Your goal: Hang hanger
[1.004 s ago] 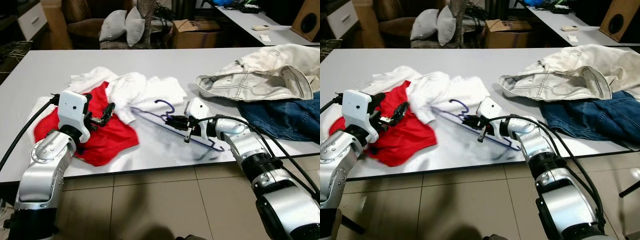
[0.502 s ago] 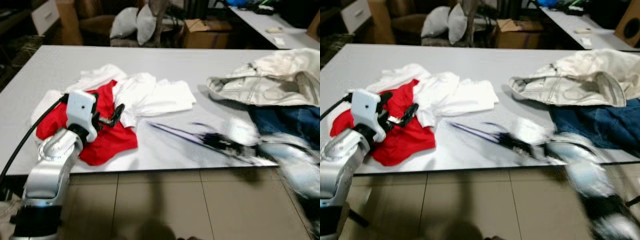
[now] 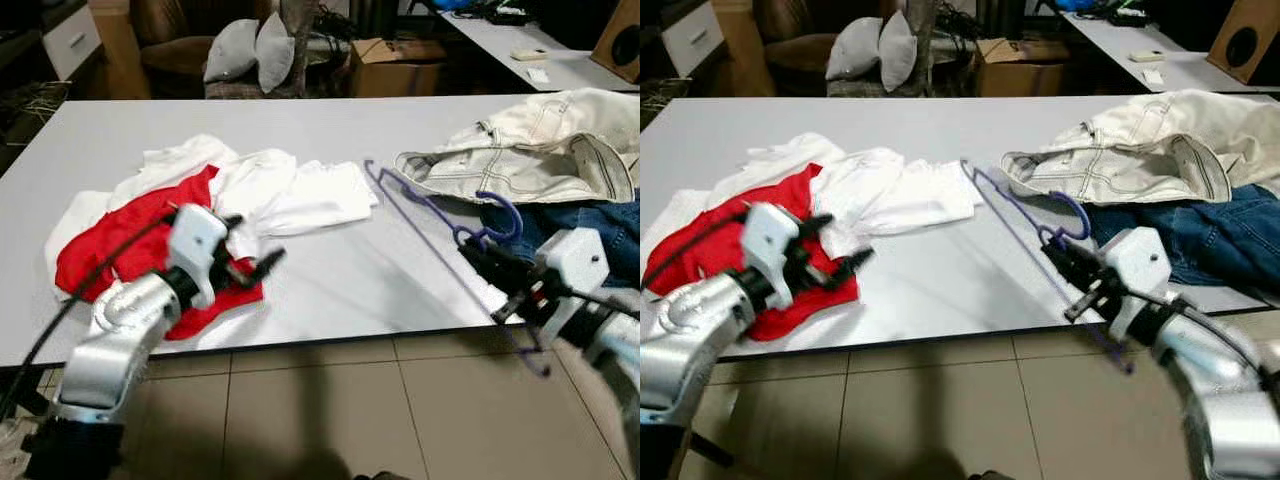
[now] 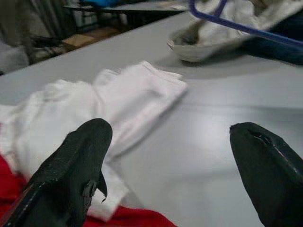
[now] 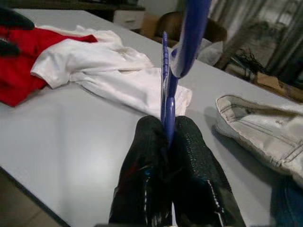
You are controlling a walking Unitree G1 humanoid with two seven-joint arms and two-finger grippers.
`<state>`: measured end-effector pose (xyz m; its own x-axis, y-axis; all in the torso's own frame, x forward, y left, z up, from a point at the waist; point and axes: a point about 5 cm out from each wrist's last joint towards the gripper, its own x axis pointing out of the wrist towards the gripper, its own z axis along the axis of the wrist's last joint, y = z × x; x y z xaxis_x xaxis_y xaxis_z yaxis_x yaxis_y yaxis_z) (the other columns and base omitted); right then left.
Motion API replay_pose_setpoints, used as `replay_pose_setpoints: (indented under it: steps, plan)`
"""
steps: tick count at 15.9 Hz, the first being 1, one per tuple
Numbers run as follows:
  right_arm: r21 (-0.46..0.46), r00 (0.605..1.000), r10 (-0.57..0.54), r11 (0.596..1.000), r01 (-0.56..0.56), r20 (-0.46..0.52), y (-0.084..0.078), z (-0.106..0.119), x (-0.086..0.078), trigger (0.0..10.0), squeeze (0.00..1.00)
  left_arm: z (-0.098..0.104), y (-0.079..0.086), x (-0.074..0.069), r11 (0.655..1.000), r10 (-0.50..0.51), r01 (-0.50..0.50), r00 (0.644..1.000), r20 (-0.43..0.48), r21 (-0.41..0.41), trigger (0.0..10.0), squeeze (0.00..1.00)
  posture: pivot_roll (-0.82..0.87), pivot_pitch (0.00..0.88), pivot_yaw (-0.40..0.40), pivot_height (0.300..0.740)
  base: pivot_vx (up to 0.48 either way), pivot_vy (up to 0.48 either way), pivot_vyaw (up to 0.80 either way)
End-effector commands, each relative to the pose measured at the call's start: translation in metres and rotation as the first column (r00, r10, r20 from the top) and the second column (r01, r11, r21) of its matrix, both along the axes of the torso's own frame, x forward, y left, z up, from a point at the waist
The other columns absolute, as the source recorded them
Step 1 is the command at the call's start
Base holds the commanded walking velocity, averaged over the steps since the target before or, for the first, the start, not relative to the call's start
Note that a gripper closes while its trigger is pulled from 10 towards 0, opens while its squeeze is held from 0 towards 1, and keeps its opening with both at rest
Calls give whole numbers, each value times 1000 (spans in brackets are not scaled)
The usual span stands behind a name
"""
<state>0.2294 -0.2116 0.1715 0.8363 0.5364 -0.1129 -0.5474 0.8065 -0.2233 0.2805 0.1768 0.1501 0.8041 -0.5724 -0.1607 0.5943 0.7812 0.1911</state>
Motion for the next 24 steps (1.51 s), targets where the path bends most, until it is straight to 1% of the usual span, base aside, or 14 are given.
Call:
replay_pose_setpoints:
  steps: [1, 4, 5, 6, 7, 8, 9, 12, 13, 14, 15, 17, 20, 24]
  plan:
    - [1, 1000, -15, 1000, 15, -15, 4, -2, -4, 10000, 0, -2, 9, -1, 999, 23, -23, 1000, 8, 42, 10000, 1000, -75, 0, -19, 740, 0, 0, 0]
    - [-4, 996, -47, 999, 47, -79, 12, -21, -7, 10000, 0, -8, 28, -5, 985, 86, -86, 996, 6, 148, 10000, 1000, -56, 0, -19, 740, 0, 0, 0]
    - [-12, 994, -58, 998, 58, -97, 14, -26, -7, 10000, 0, -14, 43, -7, 969, 143, -139, 990, -4, 206, 10000, 1000, -55, 0, -17, 740, 0, 0, 0]
    - [-8, 991, -62, 998, 62, -117, 17, -30, -8, 10000, 0, -19, 53, -10, 955, 173, -165, 985, -11, 247, 10000, 455, -50, 0, -18, 740, 0, 0, 0]
    - [3, 991, -14, 1000, 15, -132, 24, -27, -11, 10000, 0, -20, 59, -6, 924, 191, -179, 982, -1, 337, 10000, 0, -46, 0, -12, 740, 0, 0, 0]
    - [11, 991, -1, 1000, 2, -135, 27, -27, -12, 10000, 0, -22, 62, -6, 918, 197, -185, 980, 0, 351, 10000, 0, -46, 0, -7, 740, 0, 0, 0]
    - [-3, 987, 68, 998, -69, -149, 35, -29, -15, 10000, 0, -31, 68, 0, 873, 228, -201, 974, -9, 444, 10000, 0, -42, 0, 1, 740, 0, 0, 0]
    - [3, 983, 90, 996, -91, -163, 41, -32, -18, 10000, 0, -47, 83, 5, 816, 334, -289, 943, -1, 501, 10000, 0, -26, 0, -8, 740, 0, 0, 0]
    - [3, 983, 90, 996, -91, -163, 42, -32, -18, 10000, 0, -48, 84, 5, 814, 339, -292, 941, -2, 503, 9137, 0, -26, 0, -8, 740, 0, 0, 0]
    - [7, 980, 102, 995, -103, -171, 45, -32, -19, 10000, 0, -56, 83, 8, 812, 360, -315, 933, 4, 492, 3451, 0, -22, 0, -17, 740, 0, 0, 0]
    - [5, 978, 112, 994, -113, -175, 47, -32, -19, 10000, 0, -60, 83, 8, 815, 364, -316, 931, -6, 486, 0, 0, -21, 0, -21, 740, 0, 0, 0]
    - [-7, 973, 136, 990, -140, -186, 50, -33, -20, 10000, 0, -66, 81, 8, 819, 364, -309, 931, -23, 484, 0, 0, -21, 0, -23, 740, 0, 0, 0]
    - [-6, 971, 138, 990, -142, -193, 52, -34, -24, 10000, 0, -66, 77, 5, 852, 319, -270, 947, -37, 449, 0, 0, -25, 0, -16, 740, 0, 0, 0]
    - [-5, 971, 127, 991, -131, -201, 51, -37, -24, 10000, 0, -62, 66, 4, 915, 288, -247, 953, -88, 320, 0, 0, -22, 0, -7, 740, 0, 0, 0]
